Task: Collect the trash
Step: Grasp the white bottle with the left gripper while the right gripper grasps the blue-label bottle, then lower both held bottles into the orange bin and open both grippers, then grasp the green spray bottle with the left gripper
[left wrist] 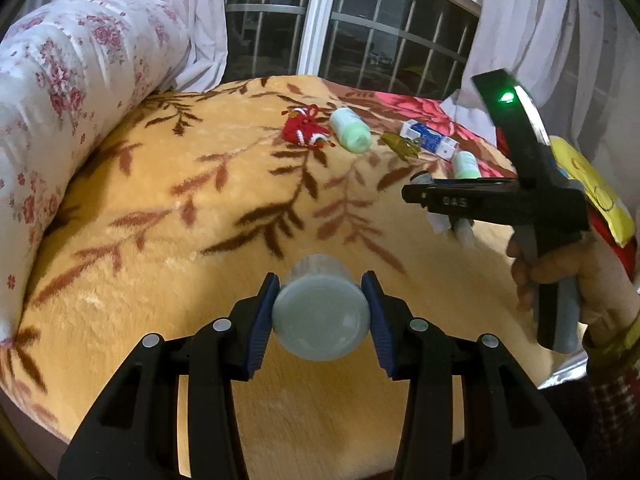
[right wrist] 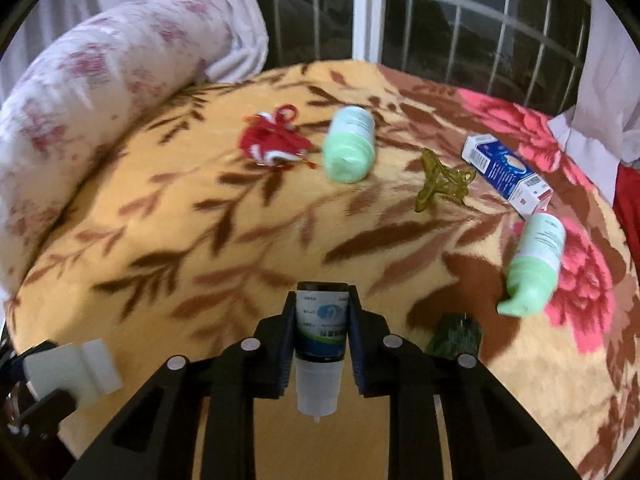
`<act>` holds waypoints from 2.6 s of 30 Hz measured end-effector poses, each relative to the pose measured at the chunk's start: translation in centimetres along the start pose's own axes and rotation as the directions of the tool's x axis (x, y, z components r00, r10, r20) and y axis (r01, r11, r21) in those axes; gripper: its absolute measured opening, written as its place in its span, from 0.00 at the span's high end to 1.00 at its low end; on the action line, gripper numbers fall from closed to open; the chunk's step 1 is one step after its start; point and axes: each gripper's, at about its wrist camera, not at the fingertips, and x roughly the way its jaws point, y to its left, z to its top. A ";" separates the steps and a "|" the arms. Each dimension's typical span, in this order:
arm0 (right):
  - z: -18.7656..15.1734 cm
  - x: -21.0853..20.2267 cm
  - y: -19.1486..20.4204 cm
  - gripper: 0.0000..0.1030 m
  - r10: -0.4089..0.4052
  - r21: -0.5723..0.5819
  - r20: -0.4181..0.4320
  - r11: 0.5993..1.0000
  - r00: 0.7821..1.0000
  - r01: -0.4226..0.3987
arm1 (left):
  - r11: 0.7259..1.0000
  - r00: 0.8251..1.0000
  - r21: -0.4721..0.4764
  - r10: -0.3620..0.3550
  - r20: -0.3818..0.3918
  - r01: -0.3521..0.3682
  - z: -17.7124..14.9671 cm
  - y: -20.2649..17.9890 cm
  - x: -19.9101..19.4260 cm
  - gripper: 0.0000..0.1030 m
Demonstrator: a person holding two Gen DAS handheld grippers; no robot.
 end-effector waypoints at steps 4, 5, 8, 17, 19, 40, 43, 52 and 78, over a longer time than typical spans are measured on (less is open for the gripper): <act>-0.9 -2.0 0.7 0.78 0.012 -0.013 0.029 1.000 0.999 -0.012 | 1.000 1.000 0.004 -0.006 0.000 0.006 -0.8 -0.4 -1.0 0.59; -1.1 -2.7 1.2 0.78 0.011 -0.026 0.039 1.000 0.999 -0.010 | 1.000 1.000 0.005 -0.008 0.000 0.008 -0.9 -0.5 -1.2 0.59; -1.5 -4.3 1.8 0.78 0.016 -0.045 0.062 0.999 0.998 -0.013 | 1.000 1.000 0.016 -0.013 0.009 0.013 -1.2 -0.9 -2.3 0.59; -5.6 -10.3 4.7 0.78 0.097 -0.121 0.107 0.989 0.990 -0.084 | 0.997 0.999 0.071 -0.040 0.000 0.040 -3.3 -1.5 -6.5 0.59; -7.3 -11.6 5.4 0.78 0.127 -0.146 0.098 0.983 0.987 -0.112 | 0.994 0.998 0.092 -0.050 -0.028 0.053 -4.4 -1.7 -7.5 0.59; -24.8 -5.5 10.6 0.77 0.282 -0.129 -0.354 0.930 0.892 -0.345 | 0.974 0.862 0.124 -0.103 -0.496 0.187 -16.3 -2.6 -3.8 0.59; -25.3 -5.4 10.8 0.58 0.262 -0.144 -0.360 0.933 0.896 -0.330 | 0.977 0.848 0.130 -0.077 -0.525 0.169 -16.7 -2.4 -3.5 0.49; -23.6 -7.5 8.0 0.46 0.269 -0.090 -0.256 0.950 0.929 -0.300 | 0.984 0.888 0.124 -0.056 -0.456 0.126 -15.1 -1.6 -5.3 0.38; -19.5 -16.9 -9.4 0.41 0.008 0.225 0.216 0.973 0.976 -0.058 | 0.965 0.982 0.256 -0.003 -0.189 0.052 6.5 -17.2 14.0 0.38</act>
